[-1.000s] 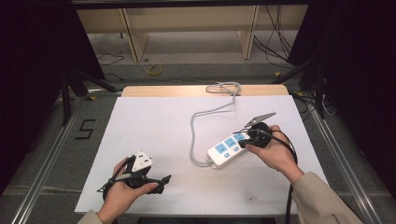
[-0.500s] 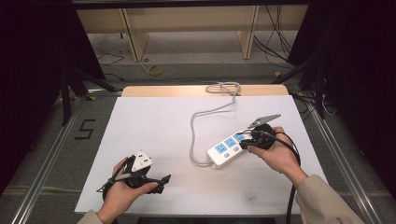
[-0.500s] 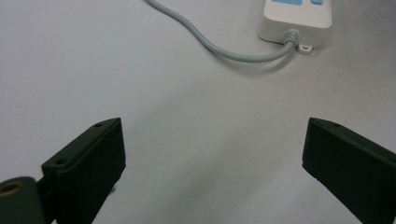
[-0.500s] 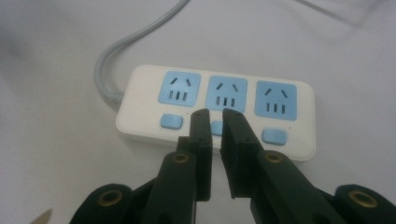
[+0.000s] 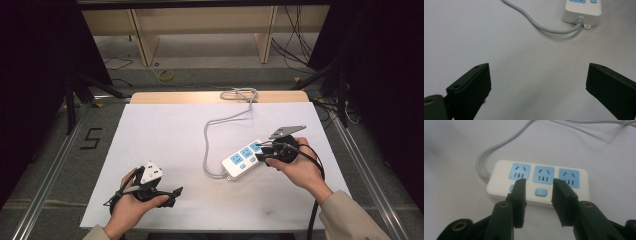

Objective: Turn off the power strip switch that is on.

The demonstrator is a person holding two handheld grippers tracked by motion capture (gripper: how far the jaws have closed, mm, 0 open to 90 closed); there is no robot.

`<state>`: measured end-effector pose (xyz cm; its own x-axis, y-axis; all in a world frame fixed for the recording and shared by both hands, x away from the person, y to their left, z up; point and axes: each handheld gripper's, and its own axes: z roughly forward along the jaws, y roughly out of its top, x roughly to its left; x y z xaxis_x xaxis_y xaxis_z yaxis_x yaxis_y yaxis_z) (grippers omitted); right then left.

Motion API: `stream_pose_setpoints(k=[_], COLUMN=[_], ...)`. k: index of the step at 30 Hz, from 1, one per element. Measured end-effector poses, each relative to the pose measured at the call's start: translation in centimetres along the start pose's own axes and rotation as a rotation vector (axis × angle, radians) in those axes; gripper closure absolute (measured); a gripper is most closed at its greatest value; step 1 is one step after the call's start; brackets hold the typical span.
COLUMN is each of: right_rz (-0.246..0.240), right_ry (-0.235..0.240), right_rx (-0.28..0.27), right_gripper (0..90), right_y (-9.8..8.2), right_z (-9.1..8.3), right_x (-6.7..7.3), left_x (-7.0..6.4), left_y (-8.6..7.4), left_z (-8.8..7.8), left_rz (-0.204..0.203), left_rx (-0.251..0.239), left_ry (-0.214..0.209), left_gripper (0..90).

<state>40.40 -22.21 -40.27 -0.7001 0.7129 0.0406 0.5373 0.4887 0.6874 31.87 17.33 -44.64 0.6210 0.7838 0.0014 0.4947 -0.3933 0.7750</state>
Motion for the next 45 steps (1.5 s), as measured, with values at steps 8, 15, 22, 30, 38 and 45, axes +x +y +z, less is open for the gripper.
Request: stream_pose_setpoints(k=[8,15,22,30,38,45], right_rz=[0.002,-0.01,-0.027,-0.023,-0.022,-0.025], right_ry=[0.0,0.002,0.001,0.02,0.033,0.039], right_rx=[-0.051,-0.09,-0.128,-0.179,-0.188,-0.2], right_gripper=[50.7,42.8,36.6,32.6,31.2,30.4], right_y=[-0.8,-1.8,-2.8,-4.0,-5.1,-6.3], right_z=[-0.6,-0.9,-1.6,-2.4,-2.7,-3.0], right_x=[-0.3,-0.4,-0.1,0.1,0.4,0.6], left_x=[0.0,0.0,0.1,0.2,0.2,0.3], left_y=[0.0,0.0,0.0,0.0,-0.1,-0.1], left_z=[-0.1,0.0,0.0,-0.2,-0.2,-0.4], left_rz=[0.001,0.004,0.001,-0.005,-0.008,-0.007], left_rx=[-0.002,-0.004,-0.001,-0.006,-0.006,-0.005], left_ry=[0.0,0.0,0.002,0.005,0.007,0.009], left_gripper=[5.5,5.4,5.4,5.4,5.4,5.4])
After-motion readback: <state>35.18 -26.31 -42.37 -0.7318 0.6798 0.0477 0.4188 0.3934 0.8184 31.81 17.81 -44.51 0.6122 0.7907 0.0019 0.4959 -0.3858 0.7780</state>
